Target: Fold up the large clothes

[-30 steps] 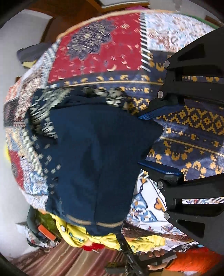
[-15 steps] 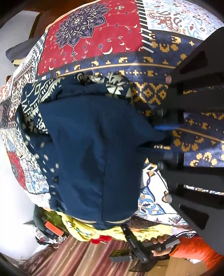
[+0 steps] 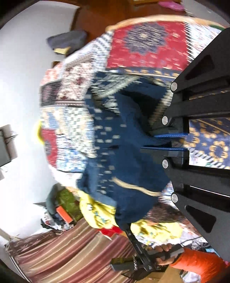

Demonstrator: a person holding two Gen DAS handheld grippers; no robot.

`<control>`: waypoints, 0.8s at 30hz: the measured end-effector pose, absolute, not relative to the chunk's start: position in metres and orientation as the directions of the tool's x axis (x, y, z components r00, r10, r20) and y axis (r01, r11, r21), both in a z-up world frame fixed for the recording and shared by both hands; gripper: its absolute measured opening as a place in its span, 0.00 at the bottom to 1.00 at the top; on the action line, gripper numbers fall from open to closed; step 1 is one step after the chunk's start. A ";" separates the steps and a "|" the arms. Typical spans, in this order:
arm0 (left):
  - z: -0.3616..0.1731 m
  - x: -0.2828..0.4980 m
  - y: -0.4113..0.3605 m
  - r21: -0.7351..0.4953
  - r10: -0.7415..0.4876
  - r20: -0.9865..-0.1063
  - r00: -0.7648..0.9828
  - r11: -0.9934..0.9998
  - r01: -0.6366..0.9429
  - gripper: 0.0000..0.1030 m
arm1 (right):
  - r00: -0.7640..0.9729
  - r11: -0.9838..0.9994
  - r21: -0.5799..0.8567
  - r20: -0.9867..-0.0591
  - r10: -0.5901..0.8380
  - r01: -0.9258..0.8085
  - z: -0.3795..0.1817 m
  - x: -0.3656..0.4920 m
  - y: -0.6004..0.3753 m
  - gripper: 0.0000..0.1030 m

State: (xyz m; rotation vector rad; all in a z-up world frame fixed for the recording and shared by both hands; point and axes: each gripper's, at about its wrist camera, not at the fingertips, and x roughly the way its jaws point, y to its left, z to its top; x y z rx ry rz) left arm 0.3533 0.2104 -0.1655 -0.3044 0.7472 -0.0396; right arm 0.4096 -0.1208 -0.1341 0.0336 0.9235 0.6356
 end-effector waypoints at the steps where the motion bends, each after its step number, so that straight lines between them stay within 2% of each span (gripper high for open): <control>1: -0.159 0.357 0.211 -0.285 -0.141 -0.655 0.743 0.956 -0.070 0.06 | 0.452 0.820 0.286 -0.720 0.526 -0.496 -0.128 0.417 -0.118 0.07; 5: -0.139 0.388 0.216 -0.299 -0.144 -0.616 0.775 0.952 -0.061 0.06 | 0.481 0.827 0.272 -0.706 0.519 -0.492 -0.114 0.449 -0.104 0.05; 10: -0.138 0.431 0.224 -0.284 -0.104 -0.623 0.775 0.954 -0.100 0.06 | 0.538 0.858 0.181 -0.711 0.452 -0.481 -0.108 0.491 -0.081 0.05; 17: -0.186 0.489 0.247 -0.274 -0.037 -0.694 0.719 0.937 -0.217 0.06 | 0.572 0.916 0.168 -0.736 0.363 -0.364 -0.137 0.556 -0.082 0.05; 21: -0.223 0.515 0.261 -0.292 -0.054 -0.741 0.669 0.924 -0.248 0.06 | 0.531 0.930 0.195 -0.776 0.341 -0.312 -0.169 0.579 -0.087 0.05; 24: -0.238 0.527 0.260 -0.256 -0.049 -0.770 0.636 0.937 -0.239 0.06 | 0.514 0.932 0.212 -0.787 0.341 -0.293 -0.187 0.586 -0.092 0.05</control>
